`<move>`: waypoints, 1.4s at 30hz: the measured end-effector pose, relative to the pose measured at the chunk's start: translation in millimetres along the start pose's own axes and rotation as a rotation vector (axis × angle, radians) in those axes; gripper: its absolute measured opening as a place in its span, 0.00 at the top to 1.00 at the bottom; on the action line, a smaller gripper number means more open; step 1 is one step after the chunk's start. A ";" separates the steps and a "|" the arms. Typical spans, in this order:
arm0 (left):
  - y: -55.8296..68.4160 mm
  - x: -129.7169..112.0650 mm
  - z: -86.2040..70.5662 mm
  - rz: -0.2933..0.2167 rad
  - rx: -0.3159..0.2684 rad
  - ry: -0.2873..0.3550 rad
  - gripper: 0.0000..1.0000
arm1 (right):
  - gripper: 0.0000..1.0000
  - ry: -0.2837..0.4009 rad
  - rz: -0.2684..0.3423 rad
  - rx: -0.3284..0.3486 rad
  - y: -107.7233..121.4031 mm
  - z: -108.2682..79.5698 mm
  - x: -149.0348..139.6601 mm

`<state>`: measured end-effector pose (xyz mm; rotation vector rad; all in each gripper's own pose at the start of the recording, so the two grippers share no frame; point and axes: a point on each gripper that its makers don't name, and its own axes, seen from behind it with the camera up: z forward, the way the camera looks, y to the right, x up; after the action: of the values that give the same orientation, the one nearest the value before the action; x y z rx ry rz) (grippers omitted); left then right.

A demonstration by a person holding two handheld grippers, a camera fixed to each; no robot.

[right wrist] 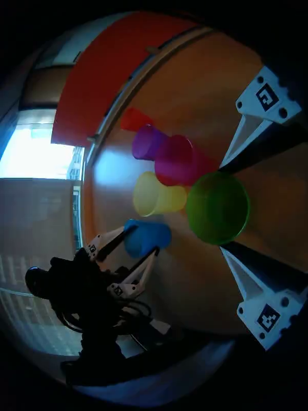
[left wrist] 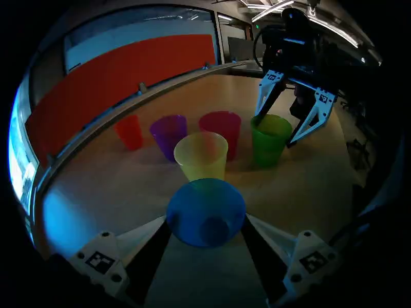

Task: Pour water

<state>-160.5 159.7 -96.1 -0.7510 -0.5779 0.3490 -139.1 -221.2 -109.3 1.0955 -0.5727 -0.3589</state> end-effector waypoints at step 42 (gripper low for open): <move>-19.9 -42.0 -68.6 -0.047 0.172 -0.019 0.07 | 0.02 0.031 0.126 -0.340 25.3 -96.4 -54.9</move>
<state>-150.3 88.6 -137.4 -0.5684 -0.5750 0.3577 -125.6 -110.7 -132.8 0.7334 -0.5275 -0.3154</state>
